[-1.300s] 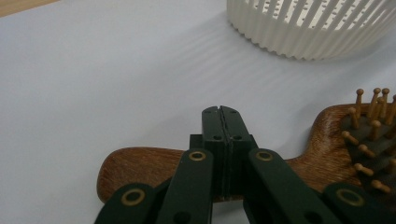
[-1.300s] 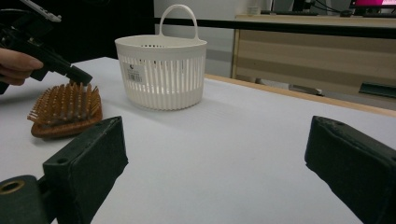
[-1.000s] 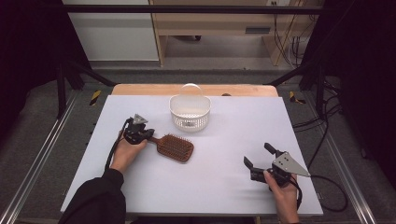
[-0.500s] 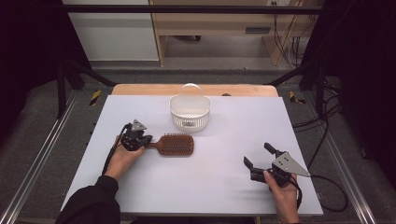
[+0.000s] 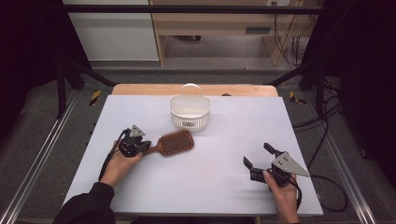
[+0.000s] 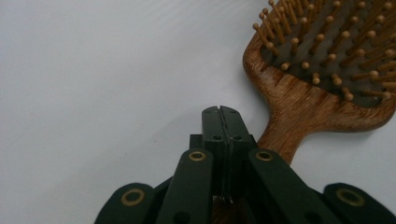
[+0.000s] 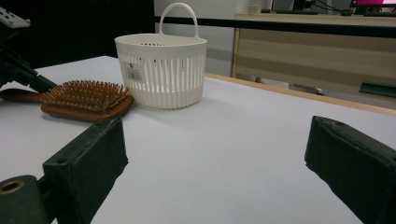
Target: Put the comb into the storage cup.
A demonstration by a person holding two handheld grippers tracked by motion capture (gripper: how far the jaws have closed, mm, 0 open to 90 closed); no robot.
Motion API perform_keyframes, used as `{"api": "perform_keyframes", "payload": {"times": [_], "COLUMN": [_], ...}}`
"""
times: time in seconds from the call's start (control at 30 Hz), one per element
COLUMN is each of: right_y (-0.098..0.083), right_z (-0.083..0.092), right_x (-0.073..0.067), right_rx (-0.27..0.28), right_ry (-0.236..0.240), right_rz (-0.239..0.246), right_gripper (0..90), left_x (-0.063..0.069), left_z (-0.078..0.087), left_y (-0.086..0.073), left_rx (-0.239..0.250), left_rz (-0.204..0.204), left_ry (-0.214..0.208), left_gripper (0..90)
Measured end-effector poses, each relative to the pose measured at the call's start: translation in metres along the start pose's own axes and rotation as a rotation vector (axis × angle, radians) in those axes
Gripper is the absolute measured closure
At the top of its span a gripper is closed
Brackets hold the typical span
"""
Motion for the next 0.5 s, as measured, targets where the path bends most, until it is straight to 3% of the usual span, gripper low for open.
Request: {"api": "perform_keyframes", "payload": {"times": [0.5], "right_y": [-0.0001], "right_z": [0.0002], "right_x": [0.0002], "right_rx": [-0.001], "right_ry": [0.001], "right_rz": [-0.002], "right_gripper": [5.5], "left_x": [0.0022], "left_z": [0.0033], "left_y": [-0.0037], "left_rx": [-0.01], "left_rz": [-0.015], "left_ry": [0.0], "left_gripper": [89.9]}}
Point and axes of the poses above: each handheld gripper's, and its own axes: z roughly backward along the jaws, y roughly out of its top, x roughly to its right, the point moved 2 cm from there along -z, roughly forward along the jaws, and after that the axes turned 10 degrees about -x, right-handed, at the moved point
